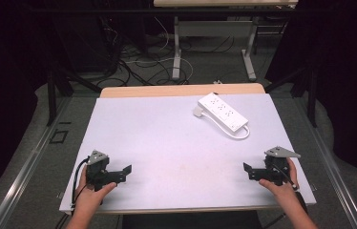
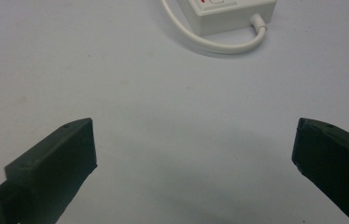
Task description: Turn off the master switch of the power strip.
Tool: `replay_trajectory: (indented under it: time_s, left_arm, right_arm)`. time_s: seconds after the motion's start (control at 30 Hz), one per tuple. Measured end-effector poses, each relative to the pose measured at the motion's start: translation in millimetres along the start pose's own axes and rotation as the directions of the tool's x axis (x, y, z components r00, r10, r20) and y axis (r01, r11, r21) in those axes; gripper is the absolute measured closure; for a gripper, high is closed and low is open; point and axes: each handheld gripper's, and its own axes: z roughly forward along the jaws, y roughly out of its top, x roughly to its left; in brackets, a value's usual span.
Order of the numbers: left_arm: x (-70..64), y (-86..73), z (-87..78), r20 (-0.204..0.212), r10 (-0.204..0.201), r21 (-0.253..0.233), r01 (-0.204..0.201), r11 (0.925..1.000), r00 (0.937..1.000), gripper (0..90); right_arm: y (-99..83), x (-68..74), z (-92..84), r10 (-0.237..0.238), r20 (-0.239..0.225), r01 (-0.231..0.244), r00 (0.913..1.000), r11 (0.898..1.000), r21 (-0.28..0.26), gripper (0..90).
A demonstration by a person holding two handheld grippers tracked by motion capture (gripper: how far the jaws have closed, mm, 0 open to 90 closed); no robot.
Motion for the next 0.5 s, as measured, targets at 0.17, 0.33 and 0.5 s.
replay_trajectory:
  time_s: [0.17, 0.33, 0.5]
  left_arm:
    - [0.1, 0.0, 0.1, 0.002, 0.004, 0.009, -0.004, 1.0, 1.0, 0.4]
    - [0.0, 0.0, 0.0, 0.009, 0.003, 0.018, -0.003, 0.9998, 1.0, 0.4]
    - [0.6, -0.9, 0.7, -0.002, 0.013, 0.011, -0.013, 0.9999, 0.9999, 0.4]
  right_arm:
    - [-10.5, -3.5, 1.1, 0.029, 0.0, -0.029, 0.9996, 1.0, -0.003, 0.0]
    - [-17.8, -5.8, 2.5, 0.038, 0.01, -0.038, 0.9992, 0.999, -0.011, 0.0]
    - [-24.3, -7.8, 3.7, 0.062, 0.001, -0.062, 0.9981, 0.998, 0.004, 0.0]
